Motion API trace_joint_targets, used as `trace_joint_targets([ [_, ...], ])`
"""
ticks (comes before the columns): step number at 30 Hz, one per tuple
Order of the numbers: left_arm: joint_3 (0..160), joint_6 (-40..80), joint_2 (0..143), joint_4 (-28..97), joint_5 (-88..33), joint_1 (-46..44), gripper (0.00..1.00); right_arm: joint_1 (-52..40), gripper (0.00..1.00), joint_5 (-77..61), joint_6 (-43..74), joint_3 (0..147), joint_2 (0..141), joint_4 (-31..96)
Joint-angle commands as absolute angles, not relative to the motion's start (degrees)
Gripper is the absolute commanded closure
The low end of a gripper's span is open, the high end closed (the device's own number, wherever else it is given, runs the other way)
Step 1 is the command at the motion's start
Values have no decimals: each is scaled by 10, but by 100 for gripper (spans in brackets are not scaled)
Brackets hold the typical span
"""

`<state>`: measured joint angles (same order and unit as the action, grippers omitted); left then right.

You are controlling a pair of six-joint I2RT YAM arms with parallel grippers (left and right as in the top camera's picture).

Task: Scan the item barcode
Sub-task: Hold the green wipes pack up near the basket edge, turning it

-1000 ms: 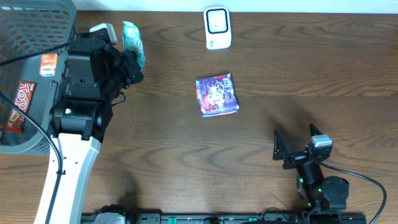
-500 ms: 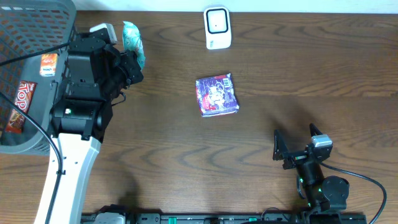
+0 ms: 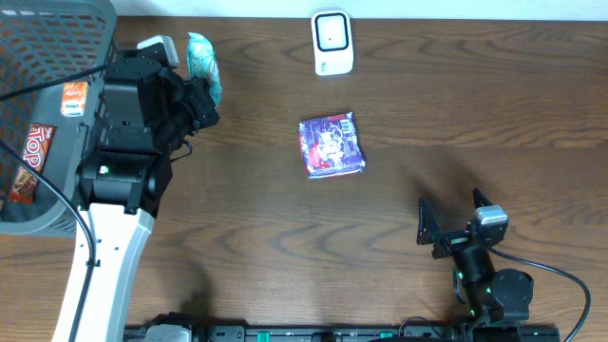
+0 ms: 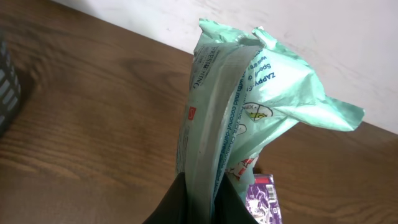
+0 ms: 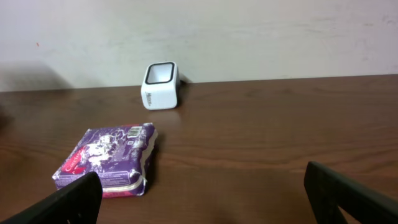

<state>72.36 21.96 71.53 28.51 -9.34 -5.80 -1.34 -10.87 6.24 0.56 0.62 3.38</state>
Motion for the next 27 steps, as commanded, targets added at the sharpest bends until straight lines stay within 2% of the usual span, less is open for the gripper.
trace_joint_targets([
  [1,726,206,719,290,-99,-60,92,-11,1,-109,55,3,3,34],
  [27,726,206,723,302,-99,-60,92,-11,1,-109,55,3,3,34],
])
